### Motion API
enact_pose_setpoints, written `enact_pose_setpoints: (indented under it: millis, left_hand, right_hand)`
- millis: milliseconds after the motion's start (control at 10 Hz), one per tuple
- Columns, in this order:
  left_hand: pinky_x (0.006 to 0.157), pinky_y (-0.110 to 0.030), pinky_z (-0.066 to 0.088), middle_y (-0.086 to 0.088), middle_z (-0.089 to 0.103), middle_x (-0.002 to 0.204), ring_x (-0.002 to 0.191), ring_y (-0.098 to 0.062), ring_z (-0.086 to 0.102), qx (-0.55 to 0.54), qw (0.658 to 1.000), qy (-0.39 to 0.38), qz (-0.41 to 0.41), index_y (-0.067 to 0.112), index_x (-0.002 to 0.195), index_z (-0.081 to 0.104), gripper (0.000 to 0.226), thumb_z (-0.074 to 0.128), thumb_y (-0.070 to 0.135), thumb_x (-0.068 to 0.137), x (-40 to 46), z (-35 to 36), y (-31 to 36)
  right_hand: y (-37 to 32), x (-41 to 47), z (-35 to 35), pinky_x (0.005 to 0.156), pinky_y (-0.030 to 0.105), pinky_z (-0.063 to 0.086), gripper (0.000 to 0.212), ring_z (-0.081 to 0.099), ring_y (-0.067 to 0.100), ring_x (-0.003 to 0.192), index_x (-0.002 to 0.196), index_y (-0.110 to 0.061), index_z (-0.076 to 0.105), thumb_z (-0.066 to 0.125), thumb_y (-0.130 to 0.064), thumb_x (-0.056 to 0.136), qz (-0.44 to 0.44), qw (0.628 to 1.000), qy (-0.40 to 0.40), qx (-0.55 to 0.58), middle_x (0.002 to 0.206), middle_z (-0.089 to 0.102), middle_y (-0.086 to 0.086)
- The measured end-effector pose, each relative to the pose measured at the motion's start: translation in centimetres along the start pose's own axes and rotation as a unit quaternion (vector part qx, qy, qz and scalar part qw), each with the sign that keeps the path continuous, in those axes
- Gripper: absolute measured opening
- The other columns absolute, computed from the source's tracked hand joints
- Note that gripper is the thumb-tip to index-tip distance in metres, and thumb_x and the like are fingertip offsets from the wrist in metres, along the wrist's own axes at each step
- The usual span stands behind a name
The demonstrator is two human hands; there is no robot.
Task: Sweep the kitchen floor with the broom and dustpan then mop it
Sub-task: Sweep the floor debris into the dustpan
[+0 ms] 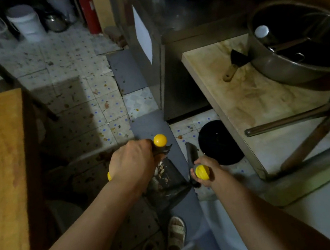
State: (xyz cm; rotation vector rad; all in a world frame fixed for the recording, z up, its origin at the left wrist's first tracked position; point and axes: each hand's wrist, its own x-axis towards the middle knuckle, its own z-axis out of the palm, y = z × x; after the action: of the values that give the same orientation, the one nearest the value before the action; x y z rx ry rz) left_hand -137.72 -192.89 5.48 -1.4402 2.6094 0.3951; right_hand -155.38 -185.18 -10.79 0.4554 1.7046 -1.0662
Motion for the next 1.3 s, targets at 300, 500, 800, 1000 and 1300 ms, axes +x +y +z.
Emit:
enact_pose_setpoints:
  millis: [300, 500, 800, 1000, 1300]
  left_hand:
    - [0.063, -0.028, 0.042, -0.002, 0.064, 0.095, 0.082, -0.021, 0.061, 0.019, 0.999, -0.019, 0.028, 0.025, 0.108, 0.057, 0.034, 0.047, 0.053, 0.092, 2.6, 0.7, 4.2]
    - [0.069, -0.030, 0.045, -0.005, 0.065, 0.099, 0.090, -0.025, 0.063, 0.051, 0.996, -0.042, 0.061, 0.021, 0.103, 0.057, 0.035, 0.048, 0.053, 0.092, 3.4, 0.5, 5.8]
    - [0.073, -0.031, 0.046, -0.004, 0.065, 0.104, 0.094, -0.024, 0.063, 0.085, 0.987, -0.055, 0.126, 0.022, 0.110, 0.057, 0.034, 0.046, 0.050, 0.094, 5.3, 0.6, 6.2]
    - [0.074, -0.031, 0.045, -0.004, 0.063, 0.106, 0.096, -0.025, 0.062, 0.089, 0.985, -0.074, 0.131, 0.023, 0.113, 0.055, 0.034, 0.047, 0.050, 0.093, 6.5, 0.6, 6.0]
    - [0.070, -0.031, 0.044, -0.003, 0.062, 0.102, 0.093, -0.024, 0.062, 0.106, 0.980, -0.073, 0.148, 0.025, 0.112, 0.054, 0.033, 0.045, 0.051, 0.094, 8.7, 1.1, 5.5]
  right_hand:
    - [-0.3, 0.7, -4.4, 0.063, 0.029, 0.046, 0.011, 0.051, 0.017, 0.070, 0.083, -0.011, 0.047, 0.047, -0.003, 0.091, -0.005, 0.998, -0.050, 0.030, 0.081, 0.048, 0.005]
    - [0.2, 0.2, -5.3, 0.078, 0.033, 0.046, 0.010, 0.051, 0.017, 0.067, 0.101, -0.005, 0.046, 0.044, -0.002, 0.091, -0.021, 0.995, -0.041, 0.093, 0.083, 0.050, 0.008]
    - [2.1, -0.4, -4.1, 0.102, 0.042, 0.041, 0.012, 0.052, 0.022, 0.074, 0.101, -0.004, 0.049, 0.042, 0.000, 0.094, 0.003, 0.969, 0.007, 0.245, 0.086, 0.050, 0.010]
    - [1.7, 0.0, -1.4, 0.085, 0.034, 0.046, 0.043, 0.054, 0.031, 0.079, 0.138, -0.001, 0.040, 0.045, 0.000, 0.095, 0.021, 0.934, 0.092, 0.344, 0.084, 0.048, 0.016]
    - [1.6, 4.5, -0.6, 0.069, 0.030, 0.047, 0.023, 0.043, 0.019, 0.064, 0.071, -0.010, 0.042, 0.047, -0.003, 0.092, 0.079, 0.884, 0.105, 0.448, 0.076, 0.044, 0.008]
